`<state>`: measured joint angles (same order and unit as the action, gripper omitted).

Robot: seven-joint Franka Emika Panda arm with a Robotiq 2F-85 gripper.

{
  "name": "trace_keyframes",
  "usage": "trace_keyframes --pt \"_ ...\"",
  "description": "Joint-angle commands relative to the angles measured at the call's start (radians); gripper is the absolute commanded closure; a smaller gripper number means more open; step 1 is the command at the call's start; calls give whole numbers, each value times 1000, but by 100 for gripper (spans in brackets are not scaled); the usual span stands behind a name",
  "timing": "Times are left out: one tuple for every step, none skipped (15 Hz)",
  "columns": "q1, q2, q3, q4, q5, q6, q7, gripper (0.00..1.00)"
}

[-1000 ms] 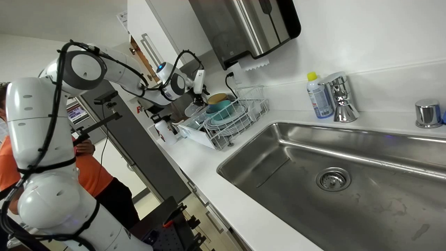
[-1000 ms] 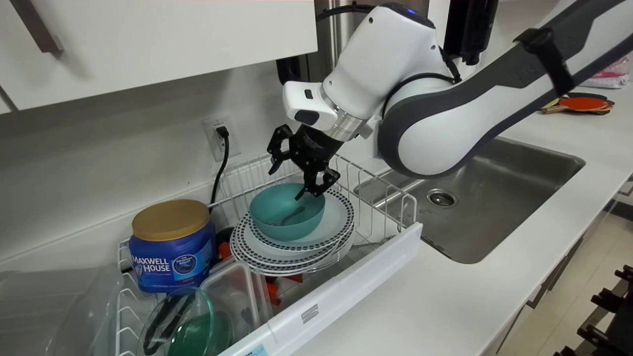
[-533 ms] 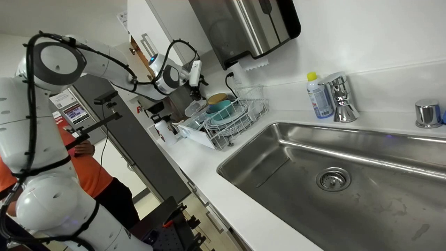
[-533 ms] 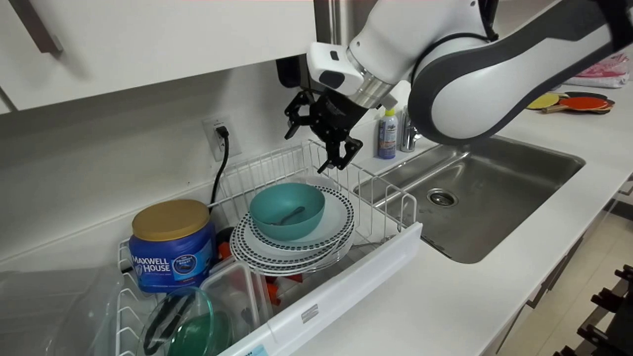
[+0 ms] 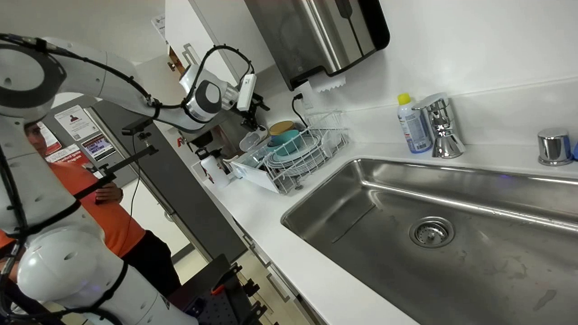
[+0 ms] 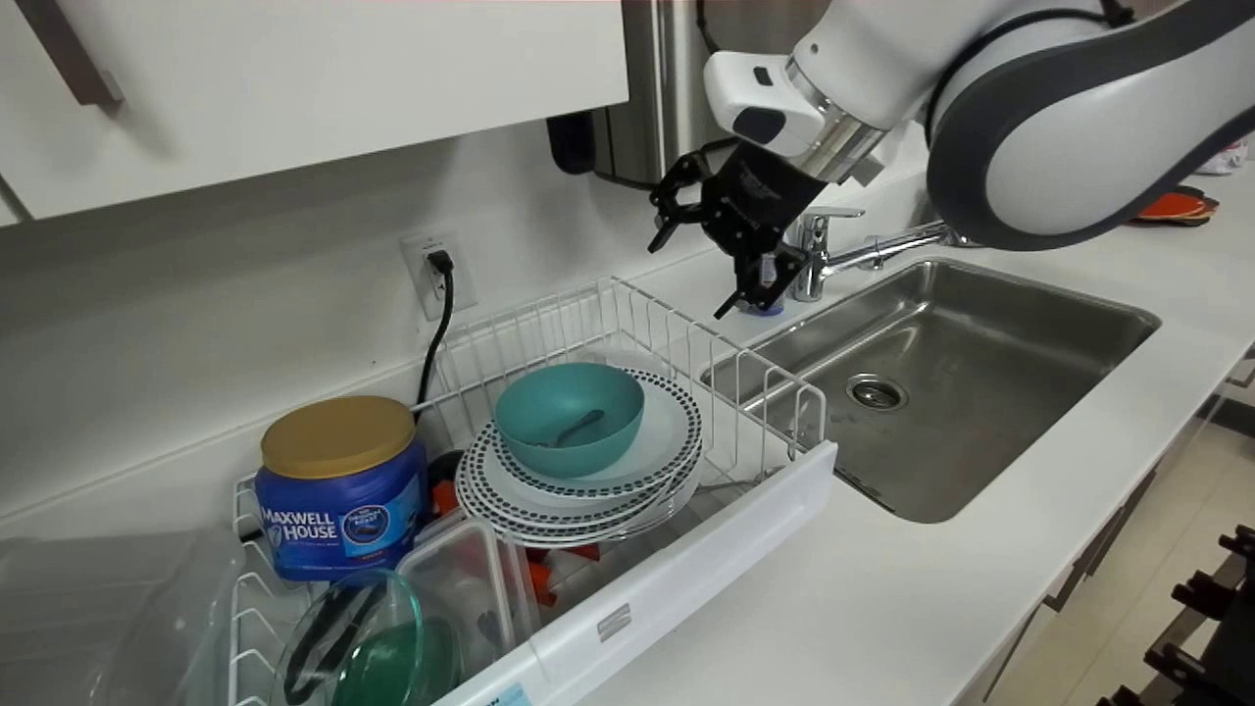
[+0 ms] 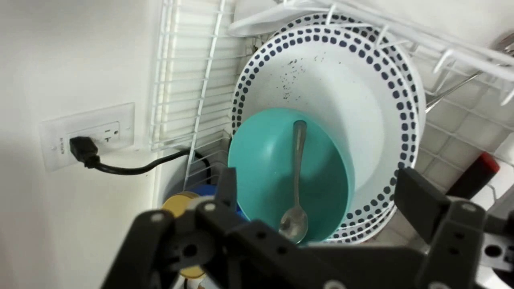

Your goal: Pick up the spoon from the sink and put it in the light blue bowl.

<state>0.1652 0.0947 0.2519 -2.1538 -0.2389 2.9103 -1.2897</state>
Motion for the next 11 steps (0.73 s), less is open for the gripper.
trace_keyframes --pt "-17 -176 0 -140 57 -108 -31 0" --pt "-19 -221 -7 -170 58 -145 -18 0" --pt "-19 -258 -11 -191 74 -178 -23 0" --pt "-21 -305 -17 -218 79 -219 -11 0" --pt "7 -338 -50 -235 81 -255 -1 0" --pt "12 -376 -62 -251 87 -310 6 0" --pt "15 -406 -72 -263 80 -352 20 0" --pt "21 -433 -82 -271 80 -394 27 0" --pt "27 -457 -89 -278 78 -429 32 0" --pt "33 -478 -97 -284 79 -458 33 0" --pt "37 -497 -100 -289 77 -479 39 0"
